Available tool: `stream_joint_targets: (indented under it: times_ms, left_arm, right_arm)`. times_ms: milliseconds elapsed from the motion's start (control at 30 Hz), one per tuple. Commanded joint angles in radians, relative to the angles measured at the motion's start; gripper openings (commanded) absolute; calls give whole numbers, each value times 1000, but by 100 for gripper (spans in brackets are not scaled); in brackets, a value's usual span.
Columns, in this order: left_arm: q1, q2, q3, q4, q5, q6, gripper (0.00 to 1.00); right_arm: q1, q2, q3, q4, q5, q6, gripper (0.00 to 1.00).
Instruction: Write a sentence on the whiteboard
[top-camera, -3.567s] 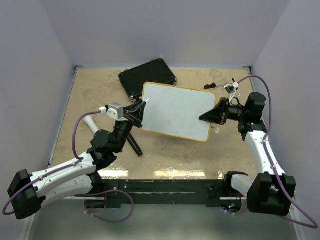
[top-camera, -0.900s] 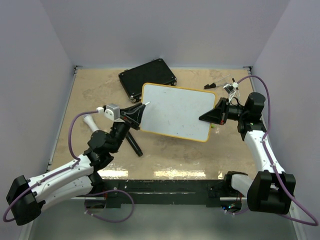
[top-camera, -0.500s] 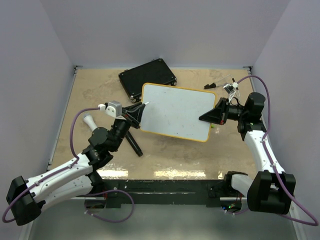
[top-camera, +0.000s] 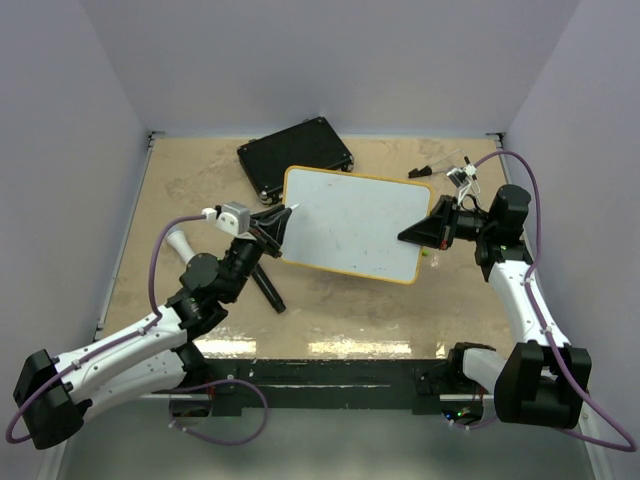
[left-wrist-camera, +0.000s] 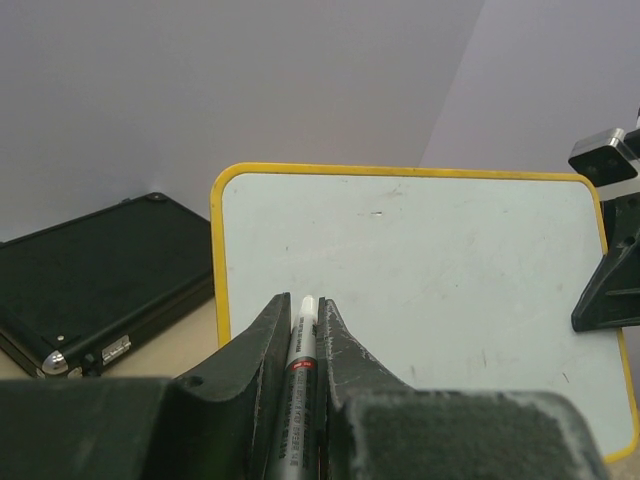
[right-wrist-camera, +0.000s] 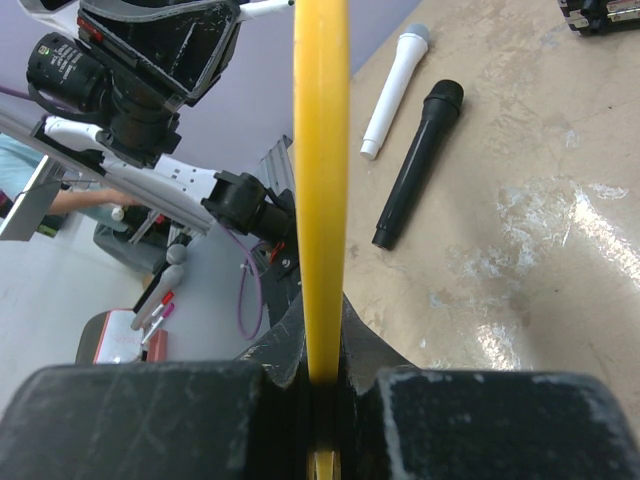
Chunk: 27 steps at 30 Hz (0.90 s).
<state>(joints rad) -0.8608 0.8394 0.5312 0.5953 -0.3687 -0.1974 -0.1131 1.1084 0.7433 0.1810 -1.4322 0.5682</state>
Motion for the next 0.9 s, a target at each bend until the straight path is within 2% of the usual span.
stream_joint_targets:
  times_ms: [0,333,867]
  left_arm:
    - [-1,-10,20,89,25,30,0]
    - [6,-26,-2,118,51,29,0]
    - [57,-54,-56,185,114,-71,0]
  right_arm:
    - [3,-5,4,60,-39,15,0]
    - [3,-7,2,61,-39,13,0]
    - [3,-5,5,55,-37,10,0]
